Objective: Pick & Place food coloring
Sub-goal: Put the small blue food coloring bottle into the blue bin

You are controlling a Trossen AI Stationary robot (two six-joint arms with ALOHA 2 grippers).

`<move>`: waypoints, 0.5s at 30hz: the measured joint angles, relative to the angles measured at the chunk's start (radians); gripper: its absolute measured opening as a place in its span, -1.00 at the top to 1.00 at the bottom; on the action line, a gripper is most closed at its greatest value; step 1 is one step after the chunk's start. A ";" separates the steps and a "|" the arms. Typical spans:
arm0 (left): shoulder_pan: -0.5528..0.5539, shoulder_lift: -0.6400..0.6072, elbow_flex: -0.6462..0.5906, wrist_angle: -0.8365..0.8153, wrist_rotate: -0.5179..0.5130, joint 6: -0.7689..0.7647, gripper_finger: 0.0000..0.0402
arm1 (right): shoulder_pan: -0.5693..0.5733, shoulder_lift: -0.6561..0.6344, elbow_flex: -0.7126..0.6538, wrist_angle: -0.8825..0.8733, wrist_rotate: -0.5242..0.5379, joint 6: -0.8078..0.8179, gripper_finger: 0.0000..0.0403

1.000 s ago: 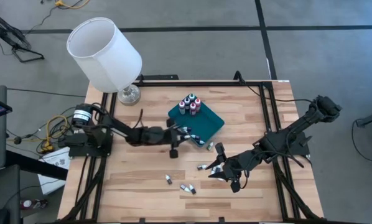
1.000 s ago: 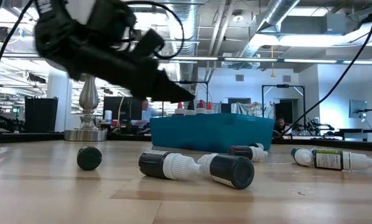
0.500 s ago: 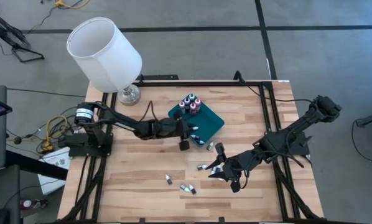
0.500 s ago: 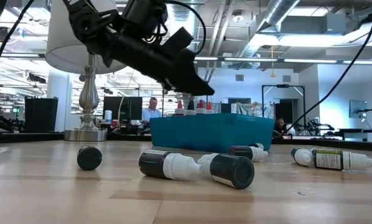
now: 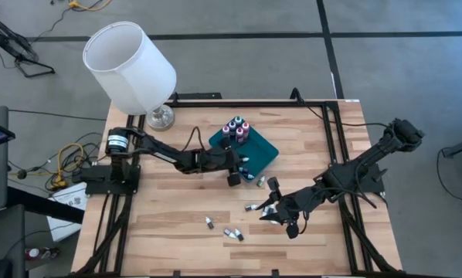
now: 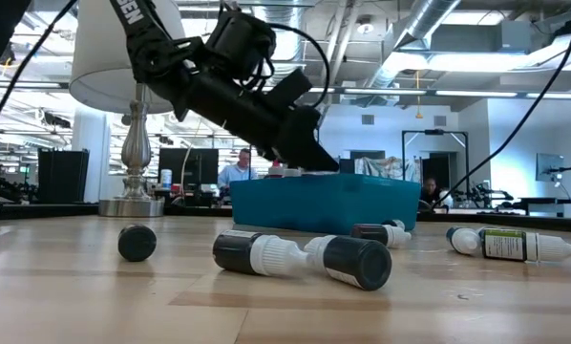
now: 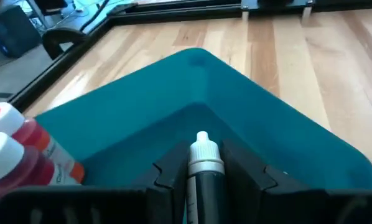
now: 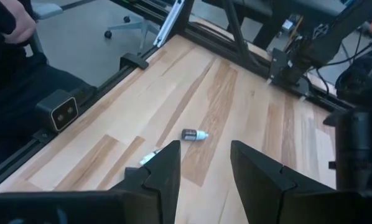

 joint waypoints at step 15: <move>0.003 0.000 0.006 0.000 0.006 -0.002 0.51 | 0.000 0.000 0.000 -0.009 0.000 0.007 0.35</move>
